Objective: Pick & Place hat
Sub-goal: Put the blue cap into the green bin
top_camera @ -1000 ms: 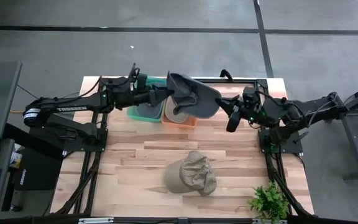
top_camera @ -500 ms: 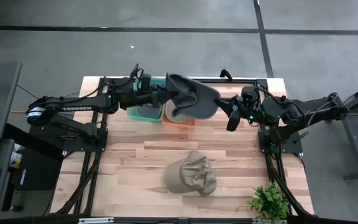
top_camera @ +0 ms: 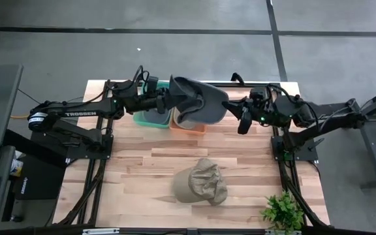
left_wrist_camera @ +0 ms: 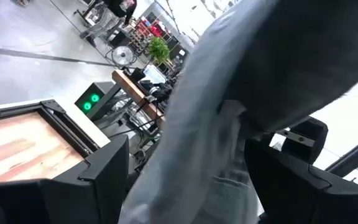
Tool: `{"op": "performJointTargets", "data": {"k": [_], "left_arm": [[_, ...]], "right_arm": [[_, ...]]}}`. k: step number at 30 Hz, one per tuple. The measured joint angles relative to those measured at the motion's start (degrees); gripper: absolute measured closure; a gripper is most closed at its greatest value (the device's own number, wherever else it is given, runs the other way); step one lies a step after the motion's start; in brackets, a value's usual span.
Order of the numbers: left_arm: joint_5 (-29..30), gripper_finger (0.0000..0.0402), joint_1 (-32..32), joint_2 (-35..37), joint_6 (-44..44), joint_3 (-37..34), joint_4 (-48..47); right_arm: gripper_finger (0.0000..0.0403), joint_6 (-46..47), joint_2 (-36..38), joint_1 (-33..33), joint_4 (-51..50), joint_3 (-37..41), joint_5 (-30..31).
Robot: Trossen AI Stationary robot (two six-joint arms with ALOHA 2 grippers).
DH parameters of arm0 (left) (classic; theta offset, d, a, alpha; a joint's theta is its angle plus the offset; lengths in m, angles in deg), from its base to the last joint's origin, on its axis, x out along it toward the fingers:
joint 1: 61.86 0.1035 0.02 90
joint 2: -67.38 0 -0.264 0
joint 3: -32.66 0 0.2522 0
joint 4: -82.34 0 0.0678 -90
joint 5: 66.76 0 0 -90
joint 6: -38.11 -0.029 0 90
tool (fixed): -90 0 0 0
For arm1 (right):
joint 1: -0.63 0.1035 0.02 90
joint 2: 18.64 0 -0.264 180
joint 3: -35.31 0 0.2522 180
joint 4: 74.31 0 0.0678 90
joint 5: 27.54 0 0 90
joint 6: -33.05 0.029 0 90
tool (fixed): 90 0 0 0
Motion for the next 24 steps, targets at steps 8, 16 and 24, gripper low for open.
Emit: {"op": "performJointTargets", "data": {"k": [8, 16, 24], "left_arm": [[0.6, 0.0126, 0.0, 0.0, -1.4, 0.0, 0.0], [-1.0, 0.0126, 0.0, 0.0, -0.8, 0.0, 0.0], [-1.7, 0.0126, 0.0, 0.0, -0.8, 0.0, -0.1]], "right_arm": [[0.0398, 0.5, -2.9, -1.8, 3.1, 0.0, -4.9], [0.0398, 0.0, -3.8, -3.8, 5.5, 0.0, -6.2], [0.0398, 0.8, -5.0, -6.2, 7.4, 0.0, -10.0]]}}
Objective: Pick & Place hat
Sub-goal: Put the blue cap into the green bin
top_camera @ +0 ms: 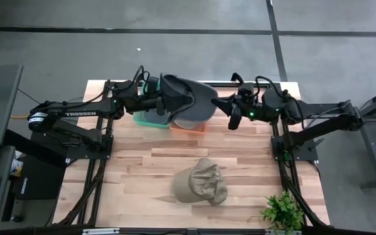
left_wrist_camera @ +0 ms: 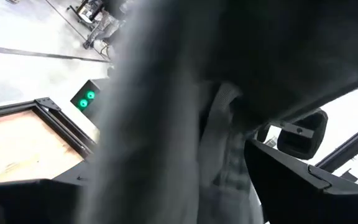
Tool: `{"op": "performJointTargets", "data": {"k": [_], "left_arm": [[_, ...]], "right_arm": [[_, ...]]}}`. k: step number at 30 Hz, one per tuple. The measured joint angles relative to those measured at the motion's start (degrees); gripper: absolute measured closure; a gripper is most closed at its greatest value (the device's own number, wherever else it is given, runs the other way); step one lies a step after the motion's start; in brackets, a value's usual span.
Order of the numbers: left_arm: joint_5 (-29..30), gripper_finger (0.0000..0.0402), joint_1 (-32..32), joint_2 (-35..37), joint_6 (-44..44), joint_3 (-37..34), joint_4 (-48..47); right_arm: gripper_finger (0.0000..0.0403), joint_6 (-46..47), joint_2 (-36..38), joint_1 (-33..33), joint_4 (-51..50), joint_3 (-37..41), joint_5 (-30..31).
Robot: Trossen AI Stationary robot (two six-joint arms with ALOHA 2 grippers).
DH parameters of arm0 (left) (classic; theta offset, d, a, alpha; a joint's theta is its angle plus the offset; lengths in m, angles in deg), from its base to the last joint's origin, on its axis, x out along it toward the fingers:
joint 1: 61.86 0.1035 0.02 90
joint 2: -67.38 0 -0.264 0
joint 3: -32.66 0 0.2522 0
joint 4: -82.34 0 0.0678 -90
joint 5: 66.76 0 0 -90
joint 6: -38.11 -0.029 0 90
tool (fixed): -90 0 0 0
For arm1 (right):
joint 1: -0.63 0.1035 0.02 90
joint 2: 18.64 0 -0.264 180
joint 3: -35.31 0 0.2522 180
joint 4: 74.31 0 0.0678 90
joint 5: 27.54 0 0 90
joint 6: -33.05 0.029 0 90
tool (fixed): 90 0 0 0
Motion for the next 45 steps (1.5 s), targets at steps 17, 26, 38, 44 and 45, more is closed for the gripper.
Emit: {"op": "performJointTargets", "data": {"k": [17, 26, 38, 44, 45], "left_arm": [[-0.4, 0.0162, 0.0, 0.0, 0.0, 0.1, -0.5], [0.2, 0.0362, 0.0, 0.0, -0.4, 0.1, -0.5], [1.3, 0.0399, 0.0, 0.0, 0.0, 0.1, -1.4], [1.4, 0.0399, 0.0, -0.1, 0.1, 0.1, -1.9], [1.4, 0.0400, 0.0, -0.1, 0.3, 0.1, -1.9]], "right_arm": [[0.0398, 0.6, -3.2, -1.1, 5.5, 0.0, -2.3], [0.0398, 0.6, -3.2, -1.1, 5.4, 0.0, -2.4], [0.0375, -1.3, -3.2, -1.1, 5.1, 0.0, -3.5], [0.0304, -1.4, -3.1, -1.0, 5.5, 0.0, -3.8], [0.0292, -1.4, -3.1, -1.0, 5.5, 0.0, -3.8]]}}
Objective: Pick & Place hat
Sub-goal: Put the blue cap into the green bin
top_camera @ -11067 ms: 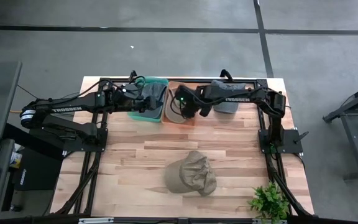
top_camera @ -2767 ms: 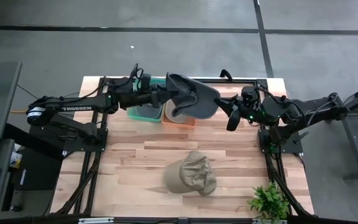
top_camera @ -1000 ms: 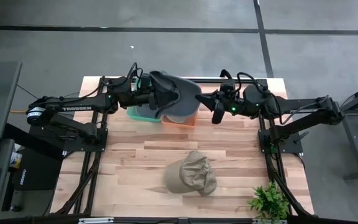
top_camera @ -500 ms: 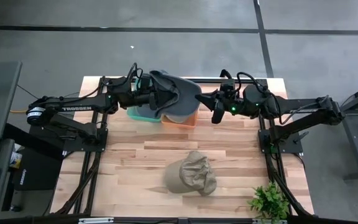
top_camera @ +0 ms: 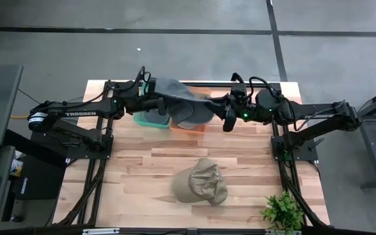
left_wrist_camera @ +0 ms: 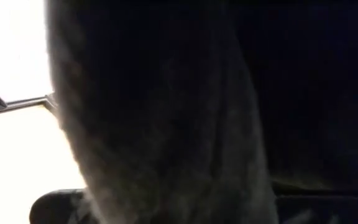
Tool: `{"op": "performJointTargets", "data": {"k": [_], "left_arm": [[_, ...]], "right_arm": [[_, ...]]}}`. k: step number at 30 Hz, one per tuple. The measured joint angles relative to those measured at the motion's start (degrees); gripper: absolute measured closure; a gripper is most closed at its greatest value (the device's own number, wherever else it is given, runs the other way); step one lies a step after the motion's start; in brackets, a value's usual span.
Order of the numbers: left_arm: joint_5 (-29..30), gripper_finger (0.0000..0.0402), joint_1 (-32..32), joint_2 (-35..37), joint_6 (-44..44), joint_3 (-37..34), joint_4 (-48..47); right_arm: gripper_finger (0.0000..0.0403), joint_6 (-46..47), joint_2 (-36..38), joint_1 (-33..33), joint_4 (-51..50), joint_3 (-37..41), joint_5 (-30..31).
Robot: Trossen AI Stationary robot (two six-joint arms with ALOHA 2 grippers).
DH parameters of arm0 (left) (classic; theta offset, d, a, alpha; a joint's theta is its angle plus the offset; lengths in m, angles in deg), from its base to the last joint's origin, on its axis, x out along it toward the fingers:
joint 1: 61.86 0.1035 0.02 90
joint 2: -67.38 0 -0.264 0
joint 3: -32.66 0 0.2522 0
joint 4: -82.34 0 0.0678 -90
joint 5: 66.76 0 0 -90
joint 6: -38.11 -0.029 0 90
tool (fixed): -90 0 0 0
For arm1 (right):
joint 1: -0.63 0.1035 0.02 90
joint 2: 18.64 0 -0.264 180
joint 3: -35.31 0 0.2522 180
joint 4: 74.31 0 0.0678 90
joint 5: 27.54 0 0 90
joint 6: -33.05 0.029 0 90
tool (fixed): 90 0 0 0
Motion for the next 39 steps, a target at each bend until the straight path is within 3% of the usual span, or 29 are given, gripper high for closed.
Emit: {"op": "performJointTargets", "data": {"k": [9, 21, 27, 39], "left_arm": [[0.6, 0.0400, 0.0, 0.0, 0.0, 0.0, -0.1], [2.7, 0.0401, 0.4, 1.5, 0.3, 0.2, -7.1], [2.9, 0.0401, 2.9, 2.2, 0.3, 6.1, -22.1], [5.1, 0.0401, 3.9, 2.1, -6.2, 25.7, -59.9]], "right_arm": [[0.0216, -1.8, 1.8, 0.0, -0.3, 0.0, -1.3], [0.0211, -7.1, 13.5, 0.0, -9.2, 0.0, 0.2], [0.0211, -7.1, 17.4, 0.0, -16.3, 0.0, 0.5], [0.0210, -7.1, 18.3, 0.0, -22.6, 0.0, 0.0]]}}
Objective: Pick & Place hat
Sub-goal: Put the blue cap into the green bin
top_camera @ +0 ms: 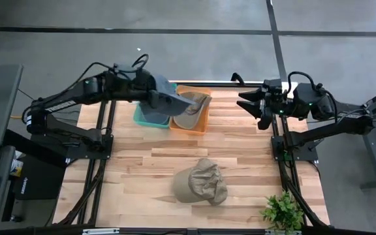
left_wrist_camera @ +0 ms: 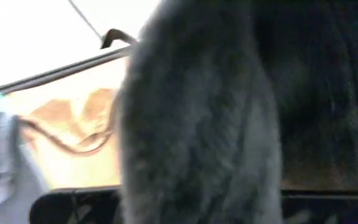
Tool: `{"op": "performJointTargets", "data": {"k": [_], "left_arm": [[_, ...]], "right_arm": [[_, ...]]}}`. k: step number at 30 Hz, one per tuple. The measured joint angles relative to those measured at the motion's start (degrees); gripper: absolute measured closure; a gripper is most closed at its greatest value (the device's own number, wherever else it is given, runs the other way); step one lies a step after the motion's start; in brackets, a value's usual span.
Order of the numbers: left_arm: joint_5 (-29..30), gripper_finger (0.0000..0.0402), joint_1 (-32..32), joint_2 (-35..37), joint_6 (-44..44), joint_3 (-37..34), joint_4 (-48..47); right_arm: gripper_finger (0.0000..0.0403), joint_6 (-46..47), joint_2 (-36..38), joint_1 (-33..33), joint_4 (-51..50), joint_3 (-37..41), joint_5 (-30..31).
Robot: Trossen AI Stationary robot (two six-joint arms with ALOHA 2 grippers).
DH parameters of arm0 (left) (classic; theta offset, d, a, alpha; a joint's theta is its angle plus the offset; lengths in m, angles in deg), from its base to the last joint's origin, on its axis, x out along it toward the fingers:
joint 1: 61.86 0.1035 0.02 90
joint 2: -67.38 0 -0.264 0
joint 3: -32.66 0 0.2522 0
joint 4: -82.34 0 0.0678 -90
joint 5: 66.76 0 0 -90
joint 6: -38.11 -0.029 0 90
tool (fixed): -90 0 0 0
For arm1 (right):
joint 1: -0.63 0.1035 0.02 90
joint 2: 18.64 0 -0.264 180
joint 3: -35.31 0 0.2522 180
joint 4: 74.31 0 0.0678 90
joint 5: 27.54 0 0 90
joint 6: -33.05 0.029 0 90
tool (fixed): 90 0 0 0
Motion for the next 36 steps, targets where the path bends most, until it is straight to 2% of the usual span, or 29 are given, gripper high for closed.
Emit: {"op": "performJointTargets", "data": {"k": [5, 10, 21, 36], "left_arm": [[2.4, 0.0401, 0.5, -0.1, -1.3, 5.7, -12.2], [2.1, 0.0401, 3.5, -0.8, -3.2, 10.1, -21.6], [-10.1, 0.0401, 13.5, -11.3, -12.7, 19.9, -40.1], [-19.4, 0.0402, 22.9, -23.6, -30.0, 21.1, -48.2]], "right_arm": [[0.0210, -0.4, 0.0, 0.0, -0.9, 0.0, -1.1], [0.0210, -0.8, 0.0, 0.0, -2.0, 0.0, -1.1], [0.0210, -1.5, 0.0, 0.0, -4.9, 0.0, -1.1], [0.0210, -2.6, 0.0, 0.0, -6.7, 0.0, -1.2]]}}
